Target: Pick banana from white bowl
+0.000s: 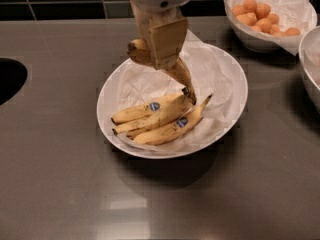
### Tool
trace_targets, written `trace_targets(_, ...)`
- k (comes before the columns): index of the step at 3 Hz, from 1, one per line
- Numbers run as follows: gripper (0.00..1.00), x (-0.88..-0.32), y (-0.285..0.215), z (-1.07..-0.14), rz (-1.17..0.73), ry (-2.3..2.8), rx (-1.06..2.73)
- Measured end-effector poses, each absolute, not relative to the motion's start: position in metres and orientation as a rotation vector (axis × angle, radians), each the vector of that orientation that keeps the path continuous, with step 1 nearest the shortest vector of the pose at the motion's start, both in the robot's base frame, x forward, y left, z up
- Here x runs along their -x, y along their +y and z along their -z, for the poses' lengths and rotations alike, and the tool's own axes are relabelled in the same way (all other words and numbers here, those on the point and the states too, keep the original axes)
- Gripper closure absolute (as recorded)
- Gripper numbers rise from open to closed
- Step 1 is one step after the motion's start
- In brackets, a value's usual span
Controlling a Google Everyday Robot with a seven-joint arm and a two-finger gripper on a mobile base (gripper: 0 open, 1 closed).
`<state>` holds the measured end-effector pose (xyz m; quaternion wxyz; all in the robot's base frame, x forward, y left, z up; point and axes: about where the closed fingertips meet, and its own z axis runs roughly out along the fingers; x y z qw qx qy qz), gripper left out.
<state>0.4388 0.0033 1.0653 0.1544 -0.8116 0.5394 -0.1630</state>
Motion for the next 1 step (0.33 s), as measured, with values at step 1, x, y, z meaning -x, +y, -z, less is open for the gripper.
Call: trace_targets(1, 1.0, -0.4388, 0.0033, -1.0653, 0.467, 1.546, 2.326)
